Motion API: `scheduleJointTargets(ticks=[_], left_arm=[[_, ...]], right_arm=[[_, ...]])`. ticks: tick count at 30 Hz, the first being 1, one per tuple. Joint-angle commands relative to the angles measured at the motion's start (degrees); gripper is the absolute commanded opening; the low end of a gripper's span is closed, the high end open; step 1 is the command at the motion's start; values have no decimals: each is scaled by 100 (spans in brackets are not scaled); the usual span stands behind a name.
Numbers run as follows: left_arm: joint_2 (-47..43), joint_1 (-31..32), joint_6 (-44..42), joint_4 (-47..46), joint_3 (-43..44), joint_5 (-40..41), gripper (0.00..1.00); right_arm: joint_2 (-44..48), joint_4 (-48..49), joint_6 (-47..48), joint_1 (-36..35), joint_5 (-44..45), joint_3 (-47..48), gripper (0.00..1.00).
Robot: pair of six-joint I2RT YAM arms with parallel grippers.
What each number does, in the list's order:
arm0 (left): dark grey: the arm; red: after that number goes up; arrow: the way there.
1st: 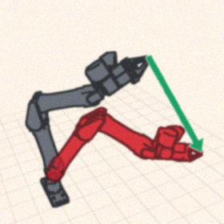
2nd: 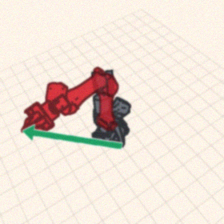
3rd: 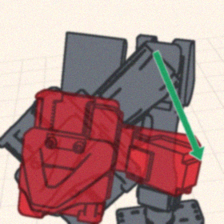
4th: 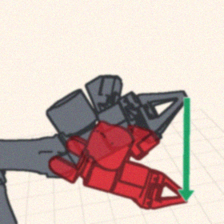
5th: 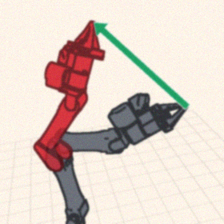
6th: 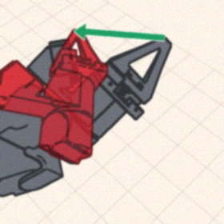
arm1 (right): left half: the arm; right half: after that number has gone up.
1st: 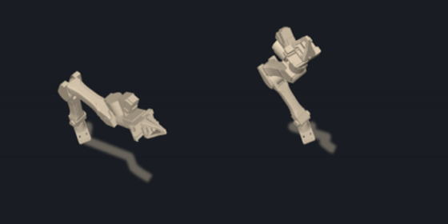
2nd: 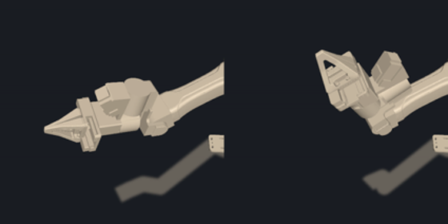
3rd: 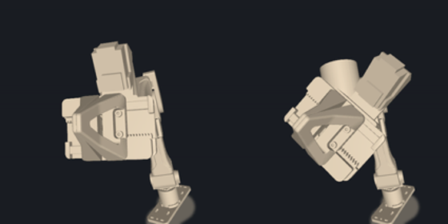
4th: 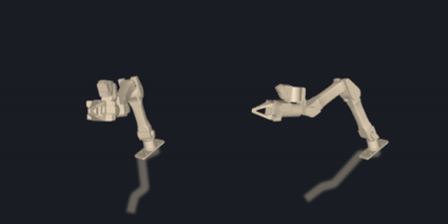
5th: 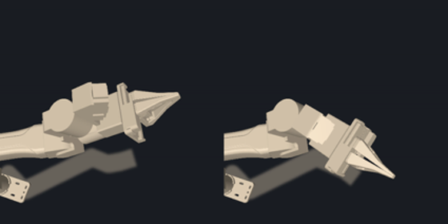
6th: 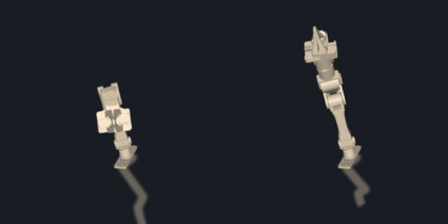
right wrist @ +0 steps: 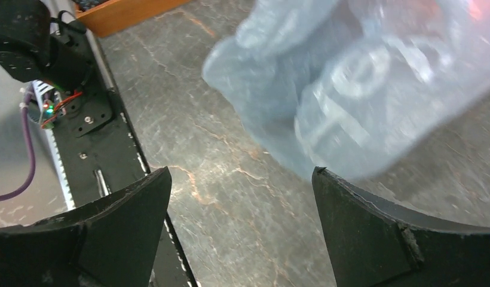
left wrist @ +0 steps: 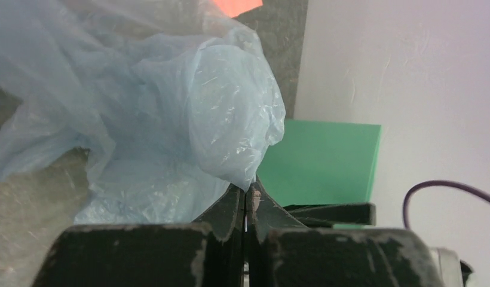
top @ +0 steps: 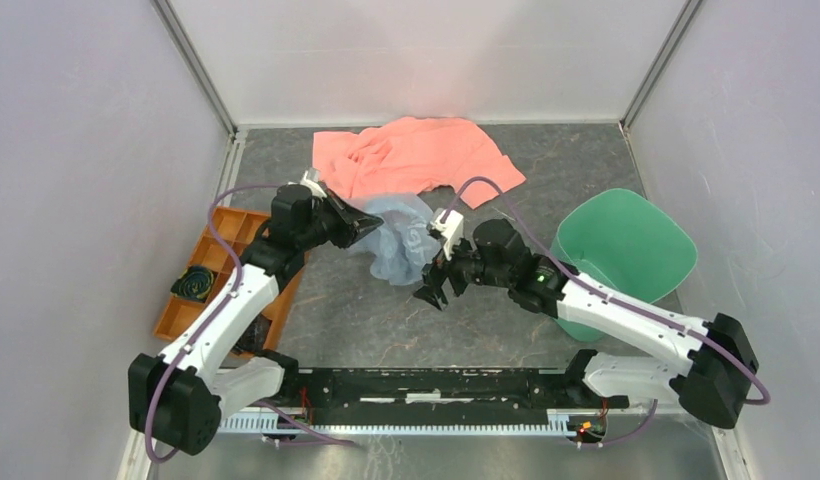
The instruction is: Put the trash bags into the trash bin
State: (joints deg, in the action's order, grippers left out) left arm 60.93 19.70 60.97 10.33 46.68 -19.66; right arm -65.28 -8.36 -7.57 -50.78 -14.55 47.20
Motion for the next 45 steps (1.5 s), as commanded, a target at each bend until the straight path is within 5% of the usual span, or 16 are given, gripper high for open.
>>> scheduleJointTargets(ticks=[1, 8, 12, 15, 16, 17, 18, 20, 22, 25, 28, 31, 34, 36, 45], left_arm=[[30, -11, 1111, -356, -116, -409, 2], [-261, -10, 1551, -678, -571, -92, 2], [-277, -15, 1474, -580, -471, -153, 2], [-331, -16, 1141, -225, -165, -49, 2], [-367, -13, 1023, -66, -3, 17, 2], [-410, -11, 904, 60, 101, 85, 2], [-448, -14, 738, 123, 196, 113, 2], [-529, -36, -2, 230, 516, -52, 15], [-523, -41, -1143, 860, 1194, -89, 40], [-734, -38, -2469, 2299, 2114, 1120, 72], [-1166, -38, -3007, 2621, 2315, 2338, 96], [-1452, -41, -3245, 2612, 2229, 2728, 99], [-1544, -37, -3233, 2598, 2065, 2919, 98], [-1615, -37, -3150, 2478, 1871, 2929, 97], [-1251, -37, -2801, 2163, 846, 2376, 96]], right_arm=[[-255, 792, -77, -438, 136, 190, 95], [-778, 1056, 112, -1261, 2664, 593, 98], [-1220, 1489, 35, -1461, 3369, 604, 97], [-1597, 2177, -247, -1474, 3539, 439, 81], [-1723, 2353, -249, -1469, 3509, 454, 65], [-1845, 2527, -268, -1472, 3373, 491, 27], [-1904, 2622, -319, -1455, 3225, 528, 2], [-1878, 2823, -530, -1349, 2448, 559, 0], [-1838, 3084, -1112, -991, 895, 552, 0], [-2056, 4894, -3196, -255, -1830, 11, 0], [-2378, 6588, -5053, 60, -3245, -151, 0], [-2338, 5411, -4843, 74, -3773, 228, 0], [-2560, 1657, -2893, 356, -3196, 1156, 0], [-2887, 68, -2050, 571, -2506, 1629, 0], [-3983, -2128, 122, 956, 1255, 3116, 24]])
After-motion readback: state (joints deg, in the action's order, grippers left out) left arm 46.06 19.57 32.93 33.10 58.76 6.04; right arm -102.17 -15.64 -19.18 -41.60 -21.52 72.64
